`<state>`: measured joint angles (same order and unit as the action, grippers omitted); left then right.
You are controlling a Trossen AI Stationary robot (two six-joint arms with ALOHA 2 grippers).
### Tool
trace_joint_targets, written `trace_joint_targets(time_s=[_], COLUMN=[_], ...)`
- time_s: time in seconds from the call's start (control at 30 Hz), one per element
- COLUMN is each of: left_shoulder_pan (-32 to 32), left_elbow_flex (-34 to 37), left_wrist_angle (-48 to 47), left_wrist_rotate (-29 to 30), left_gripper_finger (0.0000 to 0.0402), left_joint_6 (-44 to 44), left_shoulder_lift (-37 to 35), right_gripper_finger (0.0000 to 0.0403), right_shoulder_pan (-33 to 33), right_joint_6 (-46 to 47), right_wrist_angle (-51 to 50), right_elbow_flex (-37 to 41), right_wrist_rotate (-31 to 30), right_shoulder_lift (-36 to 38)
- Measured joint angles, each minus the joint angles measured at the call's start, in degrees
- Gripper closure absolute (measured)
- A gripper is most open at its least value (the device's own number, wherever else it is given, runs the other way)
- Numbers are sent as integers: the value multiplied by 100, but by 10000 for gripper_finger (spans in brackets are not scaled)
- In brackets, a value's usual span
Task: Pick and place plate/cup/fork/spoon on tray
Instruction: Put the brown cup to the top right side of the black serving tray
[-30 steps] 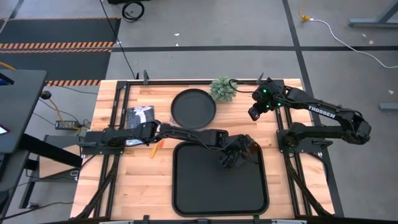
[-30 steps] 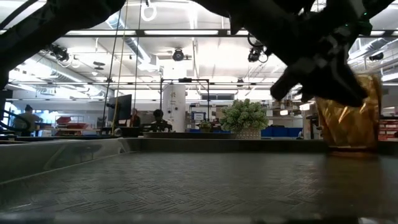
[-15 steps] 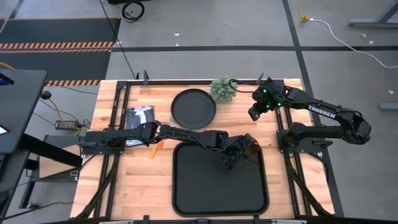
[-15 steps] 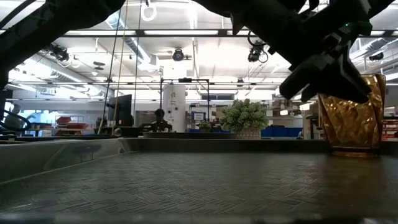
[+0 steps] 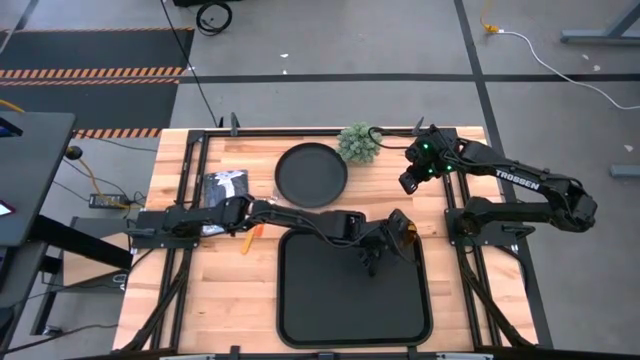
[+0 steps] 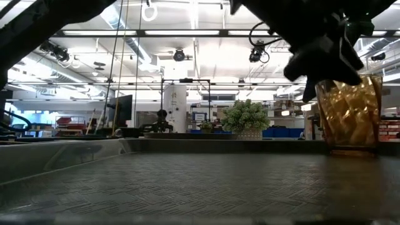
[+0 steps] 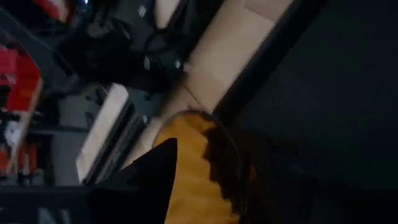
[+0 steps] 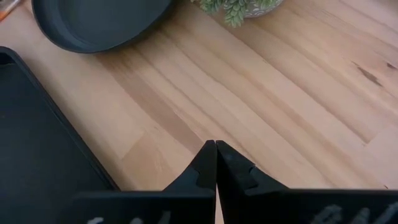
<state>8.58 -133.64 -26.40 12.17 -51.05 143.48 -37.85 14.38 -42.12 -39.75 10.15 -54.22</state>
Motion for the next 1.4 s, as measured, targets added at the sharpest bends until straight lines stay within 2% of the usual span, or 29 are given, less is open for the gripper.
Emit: trace_joint_targets(time_s=[0.33,0.53,0.8,0.87,1.03,1.4], left_shoulder_pan=[33,-11,-199,-260,-391,-207], left_elbow_flex=[4,4,7,7,39,28], left_wrist_angle=[-1001,-1643,-1835,-1948,-2204,-1381], left_wrist_rotate=[351,710,713,531,-424,-495], left_gripper_finger=[195,196,196,196,196,196], left_joint_6=[625,1295,2499,2877,3525,3545], left_shoulder_lift=[-398,-398,-398,-397,-305,79], right_gripper_finger=[398,398,398,398,398,398], right_shoulder_pan=[4,4,4,4,4,26], right_joint_6=[4,-1,-44,-44,-44,-46], right_wrist_angle=[37,65,150,148,155,172], right_elbow_flex=[0,0,0,0,0,0], right_wrist_rotate=[0,0,0,0,0,0], right_shoulder_lift=[0,2,2,2,1,1])
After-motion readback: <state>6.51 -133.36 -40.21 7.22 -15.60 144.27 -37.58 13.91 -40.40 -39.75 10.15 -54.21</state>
